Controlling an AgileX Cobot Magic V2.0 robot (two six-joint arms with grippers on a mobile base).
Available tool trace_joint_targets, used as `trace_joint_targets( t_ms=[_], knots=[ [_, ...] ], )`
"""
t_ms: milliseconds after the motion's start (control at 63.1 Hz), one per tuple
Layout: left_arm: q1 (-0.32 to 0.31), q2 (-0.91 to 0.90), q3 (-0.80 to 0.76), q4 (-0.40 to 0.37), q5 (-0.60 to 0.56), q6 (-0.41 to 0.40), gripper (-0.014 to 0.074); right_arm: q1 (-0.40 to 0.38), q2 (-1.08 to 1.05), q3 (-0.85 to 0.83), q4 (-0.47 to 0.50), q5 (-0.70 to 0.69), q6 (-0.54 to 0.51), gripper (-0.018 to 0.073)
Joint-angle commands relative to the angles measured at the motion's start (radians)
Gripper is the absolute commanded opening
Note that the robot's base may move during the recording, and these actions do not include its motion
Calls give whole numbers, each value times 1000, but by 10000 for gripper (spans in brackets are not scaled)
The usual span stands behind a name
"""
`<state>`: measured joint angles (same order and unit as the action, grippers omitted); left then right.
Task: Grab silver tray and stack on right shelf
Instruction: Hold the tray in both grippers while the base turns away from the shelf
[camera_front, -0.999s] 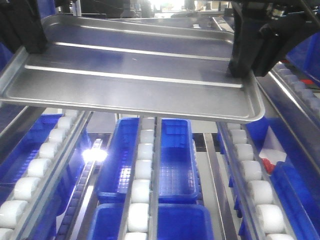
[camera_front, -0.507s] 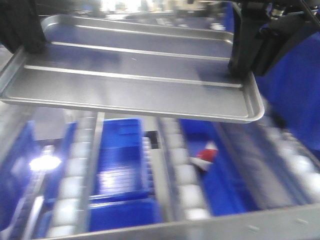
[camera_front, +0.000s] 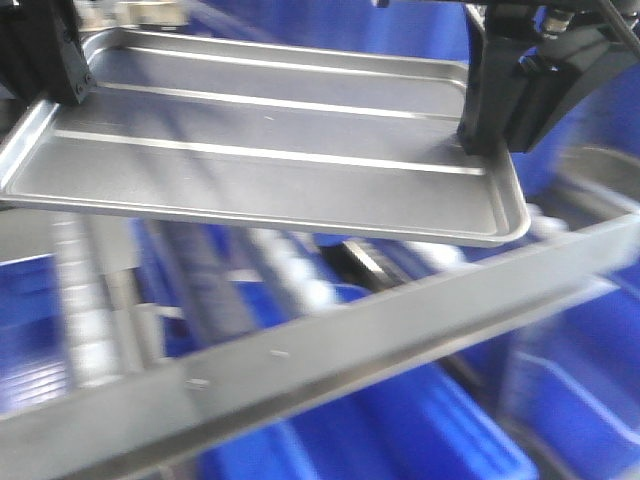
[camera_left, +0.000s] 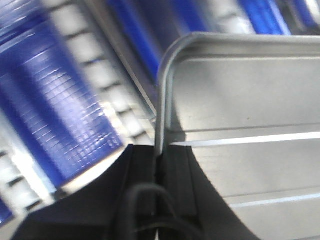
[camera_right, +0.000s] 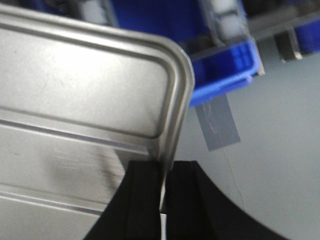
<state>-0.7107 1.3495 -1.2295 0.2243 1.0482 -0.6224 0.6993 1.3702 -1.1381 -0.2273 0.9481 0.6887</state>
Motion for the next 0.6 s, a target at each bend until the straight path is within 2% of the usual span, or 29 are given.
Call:
trace_joint_targets(
  t_ms=[0, 587],
  knots=[
    [-5, -37, -38, 40, -34, -5, -92, 1, -33, -30, -36, 6, -31, 57],
    [-5, -37, -38, 40, -34, -5, -92, 1, -33, -30, -36, 6, -31, 57]
  ],
)
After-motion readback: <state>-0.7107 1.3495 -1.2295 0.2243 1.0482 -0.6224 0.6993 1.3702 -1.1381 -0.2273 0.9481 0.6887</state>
